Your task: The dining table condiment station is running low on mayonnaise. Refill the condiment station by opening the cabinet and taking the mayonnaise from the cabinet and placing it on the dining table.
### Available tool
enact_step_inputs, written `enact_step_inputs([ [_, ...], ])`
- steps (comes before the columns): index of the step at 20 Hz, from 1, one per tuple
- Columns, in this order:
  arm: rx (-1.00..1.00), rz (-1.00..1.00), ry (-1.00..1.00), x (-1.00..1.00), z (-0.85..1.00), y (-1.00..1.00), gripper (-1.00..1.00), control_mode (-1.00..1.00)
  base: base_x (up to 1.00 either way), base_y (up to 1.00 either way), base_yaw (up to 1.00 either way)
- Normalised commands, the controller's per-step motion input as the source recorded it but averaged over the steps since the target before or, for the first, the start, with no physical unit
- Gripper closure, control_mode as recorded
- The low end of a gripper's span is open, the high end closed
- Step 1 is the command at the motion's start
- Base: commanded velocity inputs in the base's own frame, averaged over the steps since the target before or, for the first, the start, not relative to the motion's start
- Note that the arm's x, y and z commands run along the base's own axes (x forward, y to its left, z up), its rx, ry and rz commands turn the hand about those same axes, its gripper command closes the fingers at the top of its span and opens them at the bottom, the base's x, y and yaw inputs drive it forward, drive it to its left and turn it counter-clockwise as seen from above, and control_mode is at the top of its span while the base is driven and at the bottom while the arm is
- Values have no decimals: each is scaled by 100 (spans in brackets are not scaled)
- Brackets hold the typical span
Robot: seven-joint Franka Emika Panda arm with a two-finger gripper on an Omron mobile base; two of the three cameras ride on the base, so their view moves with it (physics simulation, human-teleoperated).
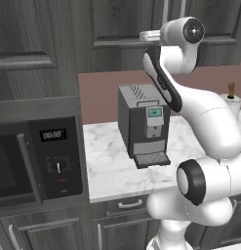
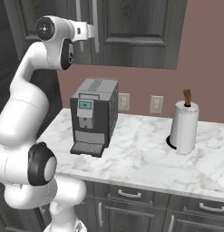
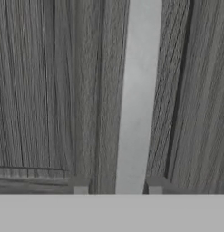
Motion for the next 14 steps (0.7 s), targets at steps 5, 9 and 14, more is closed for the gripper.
enact_step_inputs([
  [5,0,0,0,-5,0,0,100,-100,0,0,0],
  [9,0,0,-4,-41,1,10,100,-100,0,0,0],
  [14,1,0,-4,-76,19,33,100,-100,0,0,0],
])
